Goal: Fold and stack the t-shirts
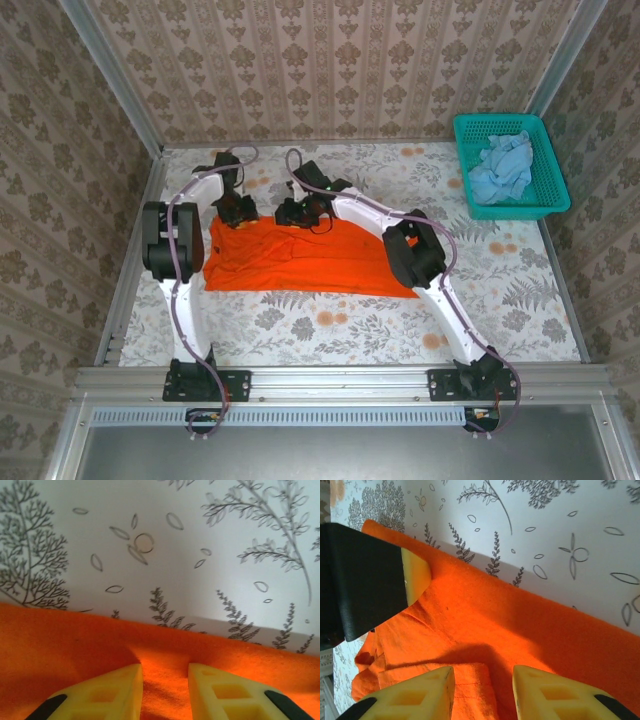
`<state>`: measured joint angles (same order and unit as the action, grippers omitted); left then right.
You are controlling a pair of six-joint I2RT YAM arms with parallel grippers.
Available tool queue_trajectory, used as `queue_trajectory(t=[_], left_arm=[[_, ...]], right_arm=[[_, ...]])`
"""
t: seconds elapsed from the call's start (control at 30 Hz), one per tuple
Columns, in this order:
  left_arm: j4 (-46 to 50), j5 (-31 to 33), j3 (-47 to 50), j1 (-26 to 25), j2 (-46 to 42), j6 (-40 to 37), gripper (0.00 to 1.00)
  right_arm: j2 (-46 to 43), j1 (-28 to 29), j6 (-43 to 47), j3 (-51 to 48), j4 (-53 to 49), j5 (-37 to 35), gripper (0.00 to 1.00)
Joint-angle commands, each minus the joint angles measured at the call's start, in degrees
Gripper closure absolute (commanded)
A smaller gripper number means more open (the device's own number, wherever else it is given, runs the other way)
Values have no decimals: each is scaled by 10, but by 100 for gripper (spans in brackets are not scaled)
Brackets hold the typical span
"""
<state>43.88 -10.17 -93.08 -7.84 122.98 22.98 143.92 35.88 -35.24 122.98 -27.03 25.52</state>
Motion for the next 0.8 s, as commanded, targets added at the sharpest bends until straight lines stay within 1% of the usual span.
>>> queue_trajectory(t=[0.0, 0.17, 0.4, 0.47, 0.6, 0.77], left_arm=[[21, -3, -2, 2, 16, -17, 69], [20, -5, 2, 4, 20, -17, 68], [21, -4, 0, 7, 20, -20, 67], [23, -2, -2, 9, 21, -19, 67], [29, -2, -10, 14, 23, -21, 66], [33, -5, -21, 21, 26, -21, 65]], right_arm=[[24, 6, 18, 47, -55, 16, 63], [45, 14, 24, 78, -74, 36, 63], [43, 24, 30, 78, -80, 48, 63], [44, 24, 27, 81, -78, 62, 64], [40, 26, 34, 84, -88, 65, 68], [36, 25, 36, 84, -92, 68, 77]])
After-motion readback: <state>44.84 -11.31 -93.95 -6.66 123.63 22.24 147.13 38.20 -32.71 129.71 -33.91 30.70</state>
